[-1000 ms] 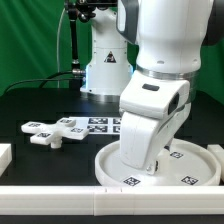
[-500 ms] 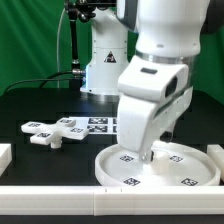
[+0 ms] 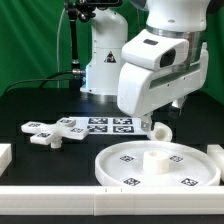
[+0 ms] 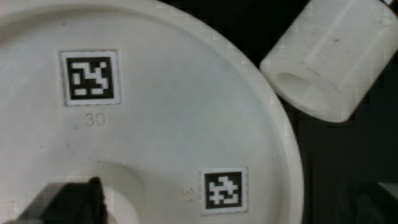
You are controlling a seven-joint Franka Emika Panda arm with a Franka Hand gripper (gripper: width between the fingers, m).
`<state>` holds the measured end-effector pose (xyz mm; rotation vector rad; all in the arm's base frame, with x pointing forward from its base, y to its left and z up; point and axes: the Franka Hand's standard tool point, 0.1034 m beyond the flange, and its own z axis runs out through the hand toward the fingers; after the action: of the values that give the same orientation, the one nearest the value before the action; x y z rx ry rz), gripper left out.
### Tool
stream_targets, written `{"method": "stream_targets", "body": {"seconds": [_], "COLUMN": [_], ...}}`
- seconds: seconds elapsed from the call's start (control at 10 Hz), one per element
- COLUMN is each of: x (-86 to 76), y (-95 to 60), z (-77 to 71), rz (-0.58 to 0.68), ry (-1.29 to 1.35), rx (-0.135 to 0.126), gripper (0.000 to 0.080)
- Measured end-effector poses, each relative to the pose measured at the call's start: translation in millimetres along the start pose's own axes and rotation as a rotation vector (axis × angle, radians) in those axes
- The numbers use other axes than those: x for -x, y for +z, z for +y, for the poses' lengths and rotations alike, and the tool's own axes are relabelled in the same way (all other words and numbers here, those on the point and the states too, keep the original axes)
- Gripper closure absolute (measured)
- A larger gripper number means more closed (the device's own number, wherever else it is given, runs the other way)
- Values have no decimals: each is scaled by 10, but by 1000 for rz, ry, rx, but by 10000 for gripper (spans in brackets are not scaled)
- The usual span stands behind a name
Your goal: Assemble round table
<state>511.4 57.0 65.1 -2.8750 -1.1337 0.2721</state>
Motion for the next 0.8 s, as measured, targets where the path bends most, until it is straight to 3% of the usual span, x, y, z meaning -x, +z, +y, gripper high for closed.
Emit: {"method": "stream_targets", "body": {"seconds": [0.3,0.5,0.8], "x": [2,11,111], "y": [-3,9,160], "z": [30,6,-200], "rz": [2,3,-22], "ry": [23,210,625], "rx": [0,-7,-36], "gripper": [151,151,151]}}
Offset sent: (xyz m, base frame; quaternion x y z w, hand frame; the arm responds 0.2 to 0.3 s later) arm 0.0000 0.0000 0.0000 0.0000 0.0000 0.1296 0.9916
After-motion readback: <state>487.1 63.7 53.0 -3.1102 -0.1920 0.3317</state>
